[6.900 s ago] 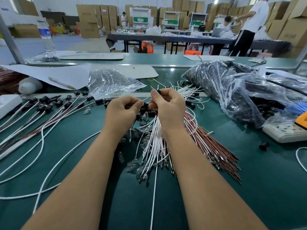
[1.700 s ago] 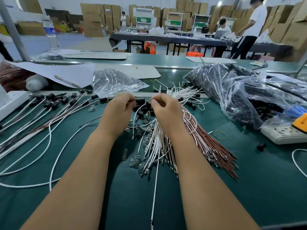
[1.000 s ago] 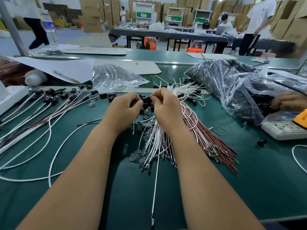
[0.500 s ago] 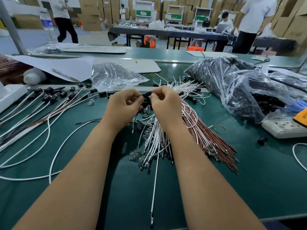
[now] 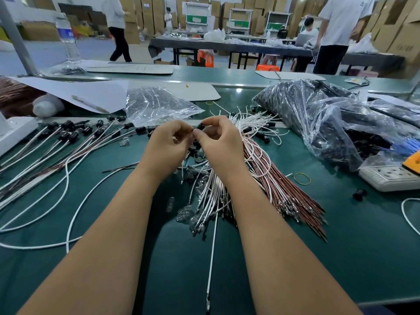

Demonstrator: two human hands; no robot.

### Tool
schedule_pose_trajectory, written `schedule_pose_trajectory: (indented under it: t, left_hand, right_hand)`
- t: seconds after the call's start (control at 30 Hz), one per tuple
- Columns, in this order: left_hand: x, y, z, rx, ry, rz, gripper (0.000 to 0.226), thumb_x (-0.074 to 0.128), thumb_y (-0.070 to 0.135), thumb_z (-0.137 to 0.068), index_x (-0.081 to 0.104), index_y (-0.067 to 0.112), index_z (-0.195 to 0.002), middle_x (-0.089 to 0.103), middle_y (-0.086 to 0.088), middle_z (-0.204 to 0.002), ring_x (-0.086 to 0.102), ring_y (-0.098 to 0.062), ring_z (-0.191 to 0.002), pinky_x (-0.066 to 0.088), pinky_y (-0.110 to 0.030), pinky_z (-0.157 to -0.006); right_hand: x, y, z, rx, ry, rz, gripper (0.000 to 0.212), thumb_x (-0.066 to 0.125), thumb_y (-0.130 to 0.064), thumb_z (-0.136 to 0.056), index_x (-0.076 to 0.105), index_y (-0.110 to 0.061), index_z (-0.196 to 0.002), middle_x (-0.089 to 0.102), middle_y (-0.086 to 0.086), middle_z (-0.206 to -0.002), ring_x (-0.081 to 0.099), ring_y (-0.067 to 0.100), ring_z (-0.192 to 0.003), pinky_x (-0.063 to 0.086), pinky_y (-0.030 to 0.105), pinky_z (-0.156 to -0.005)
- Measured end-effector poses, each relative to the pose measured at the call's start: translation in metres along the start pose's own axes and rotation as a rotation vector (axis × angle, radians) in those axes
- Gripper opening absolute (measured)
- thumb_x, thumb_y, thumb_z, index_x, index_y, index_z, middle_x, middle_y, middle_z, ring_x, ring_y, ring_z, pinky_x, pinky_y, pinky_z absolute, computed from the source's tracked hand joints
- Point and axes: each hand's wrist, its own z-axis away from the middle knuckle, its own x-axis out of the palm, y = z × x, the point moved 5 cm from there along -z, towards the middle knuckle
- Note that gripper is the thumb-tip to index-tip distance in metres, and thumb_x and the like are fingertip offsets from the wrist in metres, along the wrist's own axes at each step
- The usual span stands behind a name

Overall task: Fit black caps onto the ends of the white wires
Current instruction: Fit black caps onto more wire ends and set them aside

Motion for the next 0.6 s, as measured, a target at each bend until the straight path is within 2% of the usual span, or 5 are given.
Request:
schedule_pose_trajectory:
  t: [0.1,0.17,0.27,0.43,0.6]
  left_hand:
    - [0.002,0.003,-0.001,0.017,-0.006,-0.018,0.005,0.061,0.003,-0.091,0.066,0.003,-0.093,0.065,-0.01,-0.084,0.058,-0.018,-0.077,0.046,-0.02,-0.071]
    - [0.002,0.003,-0.001,0.045,0.001,-0.093,0.004,0.062,0.007,-0.091,0.065,0.003,-0.091,0.062,-0.009,-0.089,0.056,-0.022,-0.087,0.041,-0.017,-0.078]
    - [-0.001,-0.002,-0.001,0.044,0.034,-0.222,0.009,0.065,0.017,-0.09,0.066,0.008,-0.089,0.057,-0.003,-0.101,0.046,-0.023,-0.102,0.035,-0.032,-0.092]
    - [-0.003,-0.011,0.001,-0.031,0.057,-0.248,0.013,0.066,0.029,-0.089,0.067,0.015,-0.089,0.053,0.006,-0.105,0.04,-0.023,-0.108,0.033,-0.041,-0.098]
    - [-0.005,-0.003,0.004,0.058,0.061,-0.176,0.015,0.064,0.024,-0.091,0.069,0.01,-0.092,0.068,-0.001,-0.087,0.061,-0.019,-0.091,0.048,-0.04,-0.085]
  right_hand:
    - [0.005,0.001,0.0,0.046,-0.087,-0.088,0.006,0.068,-0.008,-0.087,0.066,-0.009,-0.093,0.065,0.007,-0.077,0.059,0.014,-0.068,0.051,0.031,-0.066]
    - [0.003,-0.001,0.0,0.03,-0.079,-0.094,0.002,0.067,-0.007,-0.088,0.067,-0.007,-0.09,0.068,0.012,-0.08,0.061,0.018,-0.072,0.053,0.037,-0.071]
    - [0.0,-0.002,0.0,0.01,-0.048,-0.075,0.002,0.066,-0.007,-0.089,0.067,-0.006,-0.089,0.066,0.006,-0.078,0.059,0.014,-0.069,0.052,0.031,-0.068]
    - [0.003,-0.001,0.0,0.02,-0.043,-0.046,0.003,0.067,-0.008,-0.088,0.066,-0.01,-0.086,0.064,0.001,-0.074,0.057,0.01,-0.064,0.047,0.022,-0.061]
    - [0.003,-0.002,-0.001,-0.002,-0.035,-0.018,0.004,0.071,-0.01,-0.085,0.069,-0.008,-0.087,0.068,0.01,-0.083,0.064,0.021,-0.073,0.056,0.041,-0.073]
